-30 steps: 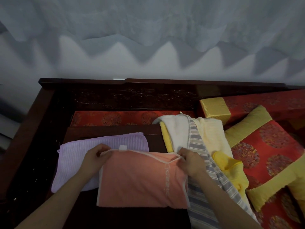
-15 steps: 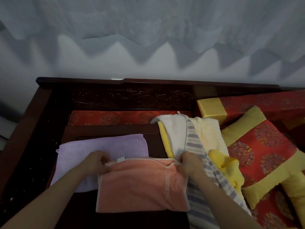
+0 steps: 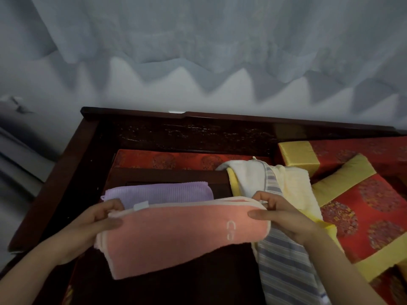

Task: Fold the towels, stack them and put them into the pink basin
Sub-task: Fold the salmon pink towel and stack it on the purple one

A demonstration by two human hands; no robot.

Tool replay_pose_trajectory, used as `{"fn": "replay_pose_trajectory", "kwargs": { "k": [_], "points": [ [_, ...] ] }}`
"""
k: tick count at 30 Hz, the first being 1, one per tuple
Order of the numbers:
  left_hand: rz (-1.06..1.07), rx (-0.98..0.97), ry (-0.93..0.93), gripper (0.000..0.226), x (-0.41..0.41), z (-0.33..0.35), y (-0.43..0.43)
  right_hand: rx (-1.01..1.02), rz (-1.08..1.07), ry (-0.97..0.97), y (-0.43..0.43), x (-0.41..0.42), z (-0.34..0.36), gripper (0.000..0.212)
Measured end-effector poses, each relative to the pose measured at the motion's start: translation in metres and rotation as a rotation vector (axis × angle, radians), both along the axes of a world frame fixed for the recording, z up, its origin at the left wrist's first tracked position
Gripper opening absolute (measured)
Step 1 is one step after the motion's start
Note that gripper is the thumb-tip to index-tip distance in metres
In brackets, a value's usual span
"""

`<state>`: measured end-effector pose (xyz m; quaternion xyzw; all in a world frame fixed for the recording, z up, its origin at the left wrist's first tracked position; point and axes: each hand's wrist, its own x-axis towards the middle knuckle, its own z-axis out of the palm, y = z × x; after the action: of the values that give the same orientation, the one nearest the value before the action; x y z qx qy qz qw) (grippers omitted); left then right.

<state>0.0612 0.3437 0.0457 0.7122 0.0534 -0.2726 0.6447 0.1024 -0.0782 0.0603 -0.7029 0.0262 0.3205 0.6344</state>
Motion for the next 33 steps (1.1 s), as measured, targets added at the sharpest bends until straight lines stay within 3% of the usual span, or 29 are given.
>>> {"fn": "replay_pose_trajectory", "kwargs": {
  "k": [5,9,16,19,22,25,29,33],
  "points": [
    [0.362,0.071,0.058,0.019,0.02,-0.038,0.028,-0.143,-0.134,-0.062,0.064,0.035,-0.046,0.017],
    [0.651,0.15,0.114,0.022,0.042,-0.09,0.036,-0.352,-0.241,-0.152,0.113,0.067,-0.103,0.024],
    [0.772,0.386,0.019,0.023,0.064,-0.123,0.028,-0.419,-0.259,-0.036,0.126,0.081,-0.138,0.044],
    [0.708,0.458,-0.033,0.021,0.073,-0.12,0.031,-0.409,-0.275,-0.063,0.122,0.081,-0.141,0.041],
    [0.452,0.716,-0.035,0.041,0.081,-0.107,0.029,-0.358,-0.338,-0.102,0.104,0.08,-0.131,0.032],
    [0.339,0.888,-0.235,0.05,0.079,-0.078,0.013,-0.33,-0.379,-0.167,0.057,0.073,-0.103,0.021],
    [0.348,0.819,-0.384,0.027,0.065,-0.044,-0.064,-0.385,-0.418,-0.236,-0.032,0.044,-0.07,0.011],
    [0.068,0.431,-0.199,0.02,0.04,-0.048,-0.195,-0.579,-0.438,-0.184,-0.11,0.002,-0.072,0.011]
  ]
}}
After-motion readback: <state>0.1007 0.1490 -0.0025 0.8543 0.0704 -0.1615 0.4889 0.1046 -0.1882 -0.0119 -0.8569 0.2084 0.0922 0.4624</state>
